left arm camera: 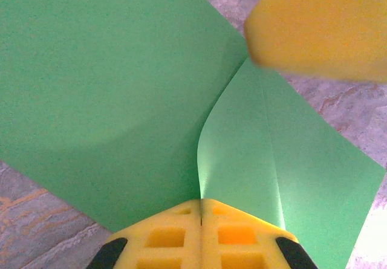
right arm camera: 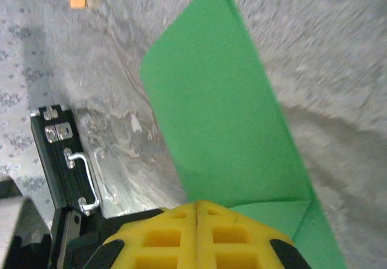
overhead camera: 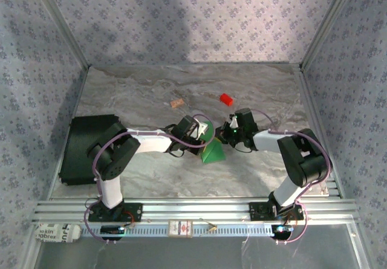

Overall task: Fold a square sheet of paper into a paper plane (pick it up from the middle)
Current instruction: Fold the triangle a second time at the center of the table.

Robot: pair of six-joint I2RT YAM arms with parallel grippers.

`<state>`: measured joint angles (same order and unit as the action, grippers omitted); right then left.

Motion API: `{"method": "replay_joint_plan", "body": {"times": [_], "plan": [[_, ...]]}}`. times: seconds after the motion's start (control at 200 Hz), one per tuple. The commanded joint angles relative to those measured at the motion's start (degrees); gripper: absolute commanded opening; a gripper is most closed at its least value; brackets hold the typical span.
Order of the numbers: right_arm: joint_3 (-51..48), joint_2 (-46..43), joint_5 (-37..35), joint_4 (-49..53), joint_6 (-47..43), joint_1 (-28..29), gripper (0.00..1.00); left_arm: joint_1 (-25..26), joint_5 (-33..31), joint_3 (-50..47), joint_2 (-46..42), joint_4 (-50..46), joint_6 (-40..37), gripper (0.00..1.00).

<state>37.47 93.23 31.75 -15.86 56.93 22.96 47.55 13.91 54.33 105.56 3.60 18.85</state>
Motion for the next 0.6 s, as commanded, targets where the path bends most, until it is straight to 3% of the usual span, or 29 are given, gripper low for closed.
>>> {"method": "replay_joint_plan", "body": {"times": [0.0,0.375,0.49,0.595], "plan": [[-1.95,0.26,-0.26,0.82,1.35,1.67,0.05,-0.42,-0.03,-0.62,2.11,-4.43,-1.19,0.01],[-5.47,4.74,-2.59,-0.28,1.45,2.44,0.03,-0.42,0.07,-0.43,1.47,-4.47,-0.76,0.03],[-5.83,4.68,-3.14,0.18,1.58,2.44,0.02,-0.59,-0.55,0.19,0.00,-5.19,0.54,0.10],[-6.05,4.50,-3.54,0.04,2.00,2.52,0.02,-0.72,-2.26,1.27,-2.40,-7.06,1.54,0.26]]}}
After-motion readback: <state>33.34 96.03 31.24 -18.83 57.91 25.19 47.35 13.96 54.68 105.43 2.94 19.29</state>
